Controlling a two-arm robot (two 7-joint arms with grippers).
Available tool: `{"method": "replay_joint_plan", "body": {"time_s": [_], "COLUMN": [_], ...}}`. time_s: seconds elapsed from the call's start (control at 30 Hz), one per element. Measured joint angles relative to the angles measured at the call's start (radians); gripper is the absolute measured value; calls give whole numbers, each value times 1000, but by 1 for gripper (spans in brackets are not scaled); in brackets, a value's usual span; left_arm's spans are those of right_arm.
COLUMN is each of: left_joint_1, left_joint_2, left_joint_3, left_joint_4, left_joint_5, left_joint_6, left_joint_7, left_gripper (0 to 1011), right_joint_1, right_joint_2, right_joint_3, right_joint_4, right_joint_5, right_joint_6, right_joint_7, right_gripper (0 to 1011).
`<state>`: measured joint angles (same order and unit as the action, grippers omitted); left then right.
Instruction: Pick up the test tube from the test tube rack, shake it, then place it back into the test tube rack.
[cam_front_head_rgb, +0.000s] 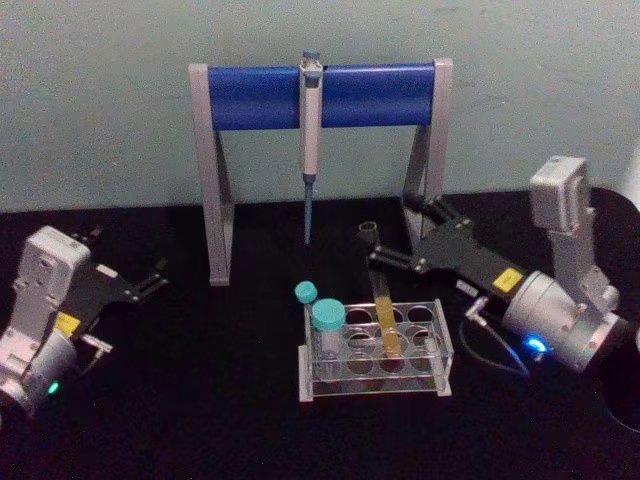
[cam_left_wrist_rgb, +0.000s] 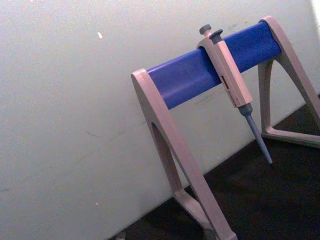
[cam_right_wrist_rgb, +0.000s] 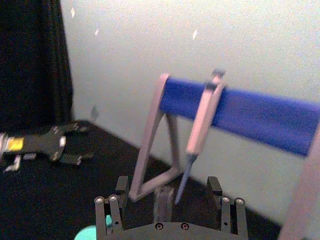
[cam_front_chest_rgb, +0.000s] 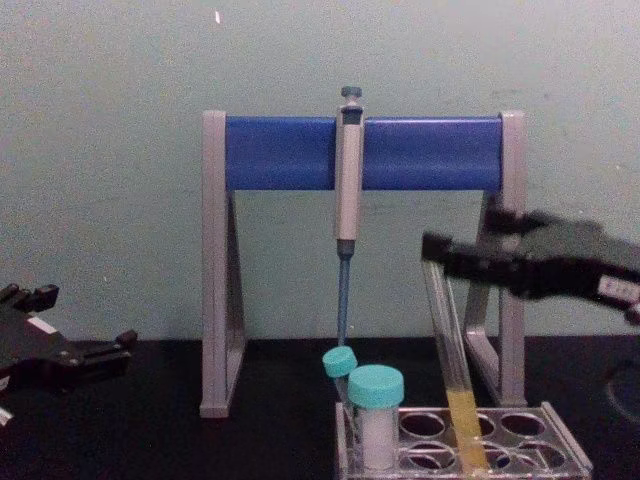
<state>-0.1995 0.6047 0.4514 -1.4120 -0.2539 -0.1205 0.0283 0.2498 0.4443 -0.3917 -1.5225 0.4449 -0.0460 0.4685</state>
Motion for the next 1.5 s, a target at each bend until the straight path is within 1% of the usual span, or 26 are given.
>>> {"method": "replay_joint_plan", "body": {"time_s": [0.03, 0.07, 0.13, 0.17, 0.2, 0.23, 0.27, 0.3, 0.33, 0.37, 0.43, 0.47, 0.57, 0.6, 0.77, 0.9, 1.07, 1.5], "left_joint_1": [0, 0, 0, 0, 0, 0, 0, 0, 0, 0, 0, 0, 0, 0, 0, 0, 0, 0], "left_joint_2": [0, 0, 0, 0, 0, 0, 0, 0, 0, 0, 0, 0, 0, 0, 0, 0, 0, 0], "left_joint_3": [0, 0, 0, 0, 0, 0, 0, 0, 0, 0, 0, 0, 0, 0, 0, 0, 0, 0], "left_joint_4": [0, 0, 0, 0, 0, 0, 0, 0, 0, 0, 0, 0, 0, 0, 0, 0, 0, 0], "left_joint_5": [0, 0, 0, 0, 0, 0, 0, 0, 0, 0, 0, 0, 0, 0, 0, 0, 0, 0], "left_joint_6": [0, 0, 0, 0, 0, 0, 0, 0, 0, 0, 0, 0, 0, 0, 0, 0, 0, 0], "left_joint_7": [0, 0, 0, 0, 0, 0, 0, 0, 0, 0, 0, 0, 0, 0, 0, 0, 0, 0], "left_gripper": [1001, 1001, 1001, 1001, 1001, 1001, 1001, 1001, 1001, 1001, 1001, 1001, 1002, 1001, 1001, 1001, 1001, 1001], "right_joint_1": [-7, -20, -33, -46, -52, -62, -62, -72, -76, -83, -87, -91, -94, -96, -92, -83, -74, -75], "right_joint_2": [0, -2, -6, -12, -15, -23, -23, -31, -35, -42, -49, -56, -65, -70, -87, -98, -112, -108], "right_joint_3": [7, 21, 36, 52, 60, 75, 75, 90, 97, 109, 119, 129, 141, 148, 155, 151, 150, 149], "right_joint_4": [-10, -28, -44, -58, -64, -74, -74, -82, -85, -87, -88, -87, -77, -67, -19, 15, 45, 39], "right_joint_5": [-2, -7, -14, -26, -32, -47, -47, -62, -69, -84, -102, -115, -130, -135, -152, -162, -166, -166], "right_joint_6": [-8, -22, -32, -37, -37, -32, -32, -16, -6, 16, 41, 68, 110, 135, 214, 248, 262, 260], "right_joint_7": [-9, -28, -50, -82, -98, -139, -139, -179, -199, -236, -274, -306, -344, -359, -385, -385, -373, -373], "right_gripper": [1000, 1000, 1000, 1000, 1000, 1000, 1000, 1000, 1000, 1000, 1000, 1000, 1000, 1000, 1000, 1000, 1000, 1000]}}
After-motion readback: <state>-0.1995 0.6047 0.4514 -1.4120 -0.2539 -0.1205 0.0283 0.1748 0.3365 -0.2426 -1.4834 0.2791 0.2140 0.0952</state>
